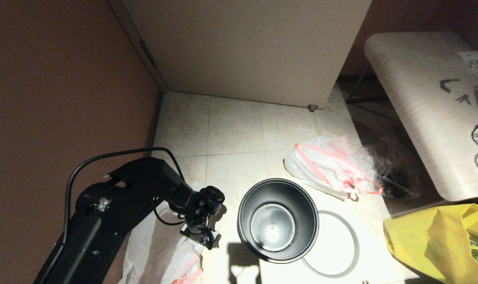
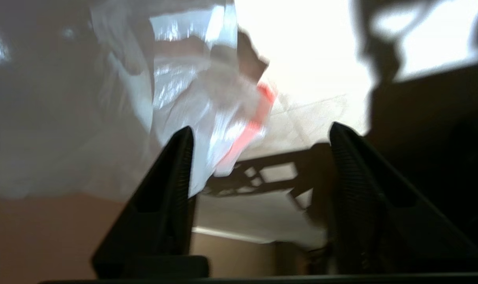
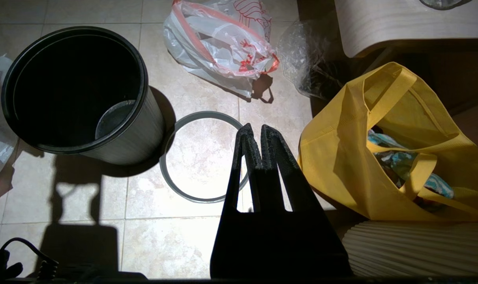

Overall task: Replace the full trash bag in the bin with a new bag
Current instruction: Pick up a new trash bag

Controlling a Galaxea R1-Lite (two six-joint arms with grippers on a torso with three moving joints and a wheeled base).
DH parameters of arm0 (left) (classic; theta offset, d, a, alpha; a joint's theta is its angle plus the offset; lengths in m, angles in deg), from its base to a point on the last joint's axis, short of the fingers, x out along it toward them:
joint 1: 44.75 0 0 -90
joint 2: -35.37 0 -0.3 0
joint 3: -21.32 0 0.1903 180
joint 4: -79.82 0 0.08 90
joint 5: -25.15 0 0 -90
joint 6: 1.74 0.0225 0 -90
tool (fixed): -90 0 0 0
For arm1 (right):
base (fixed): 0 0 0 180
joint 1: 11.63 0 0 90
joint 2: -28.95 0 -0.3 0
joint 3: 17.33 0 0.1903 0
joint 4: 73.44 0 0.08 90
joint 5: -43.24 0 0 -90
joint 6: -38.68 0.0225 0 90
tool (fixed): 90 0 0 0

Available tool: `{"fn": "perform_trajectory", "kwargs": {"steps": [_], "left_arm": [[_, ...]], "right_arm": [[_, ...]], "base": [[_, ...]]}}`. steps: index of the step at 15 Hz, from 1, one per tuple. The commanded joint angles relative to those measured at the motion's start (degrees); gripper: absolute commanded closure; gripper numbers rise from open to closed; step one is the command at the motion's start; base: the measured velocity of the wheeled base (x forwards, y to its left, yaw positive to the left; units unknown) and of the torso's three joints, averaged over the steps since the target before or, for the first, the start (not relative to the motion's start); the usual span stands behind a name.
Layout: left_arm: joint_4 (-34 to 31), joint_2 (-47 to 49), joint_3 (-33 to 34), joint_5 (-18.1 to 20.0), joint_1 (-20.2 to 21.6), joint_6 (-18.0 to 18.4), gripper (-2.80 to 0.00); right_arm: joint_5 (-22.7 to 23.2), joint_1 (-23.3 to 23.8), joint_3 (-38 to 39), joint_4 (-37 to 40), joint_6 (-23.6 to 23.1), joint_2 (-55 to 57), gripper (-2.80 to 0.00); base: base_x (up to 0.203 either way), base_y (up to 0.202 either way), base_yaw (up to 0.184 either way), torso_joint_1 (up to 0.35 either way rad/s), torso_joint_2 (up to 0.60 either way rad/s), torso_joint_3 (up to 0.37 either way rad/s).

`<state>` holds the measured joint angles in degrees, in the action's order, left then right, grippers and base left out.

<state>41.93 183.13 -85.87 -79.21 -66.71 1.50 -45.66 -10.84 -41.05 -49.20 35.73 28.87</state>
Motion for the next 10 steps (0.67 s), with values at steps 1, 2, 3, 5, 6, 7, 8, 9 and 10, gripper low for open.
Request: {"fn": "perform_trajectory", "kwargs": {"steps": [1,2,3,5,6,7,8,9,10], "left_arm": [[-1.89,3.91,-4.69,-0.06,0.07,-2.56,-2.8],[-3.19,5.85,-5.87,-0.25,0.12,-3.46,-2.8],[-3.76,7.27,-6.35,-1.31,0.51,-3.83,-2.8],[-3.9,9.78,-6.68,-6.66,1.05,-3.95,-2.8],[-3.81,10.92,-6.77,-9.63,1.18,-4.0,-2.8],[-3.89,11.52,-6.78,-11.03,1.41,-3.98,-2.8],[-4.02,11.75,-6.36,-11.27,1.45,-3.95,-2.8],[-4.09,11.7,-5.77,-11.5,1.35,-3.95,-2.8],[-4.09,11.87,-4.87,-11.95,1.32,-3.78,-2.8]], "right_arm": [[0.04,0.0,0.0,0.0,-0.04,0.07,0.0],[0.04,0.0,0.0,0.0,-0.04,0.07,0.0],[0.04,0.0,0.0,0.0,-0.04,0.07,0.0],[0.04,0.0,0.0,0.0,-0.04,0.07,0.0],[0.04,0.0,0.0,0.0,-0.04,0.07,0.0],[0.04,0.0,0.0,0.0,-0.04,0.07,0.0],[0.04,0.0,0.0,0.0,-0.04,0.07,0.0],[0.04,0.0,0.0,0.0,-0.04,0.07,0.0],[0.04,0.0,0.0,0.0,-0.04,0.07,0.0]], "base": [[0.0,0.0,0.0,0.0,0.0,0.0],[0.0,0.0,0.0,0.0,0.0,0.0],[0.0,0.0,0.0,0.0,0.0,0.0],[0.0,0.0,0.0,0.0,0.0,0.0],[0.0,0.0,0.0,0.0,0.0,0.0],[0.0,0.0,0.0,0.0,0.0,0.0],[0.0,0.0,0.0,0.0,0.0,0.0],[0.0,0.0,0.0,0.0,0.0,0.0],[0.0,0.0,0.0,0.0,0.0,0.0]]}}
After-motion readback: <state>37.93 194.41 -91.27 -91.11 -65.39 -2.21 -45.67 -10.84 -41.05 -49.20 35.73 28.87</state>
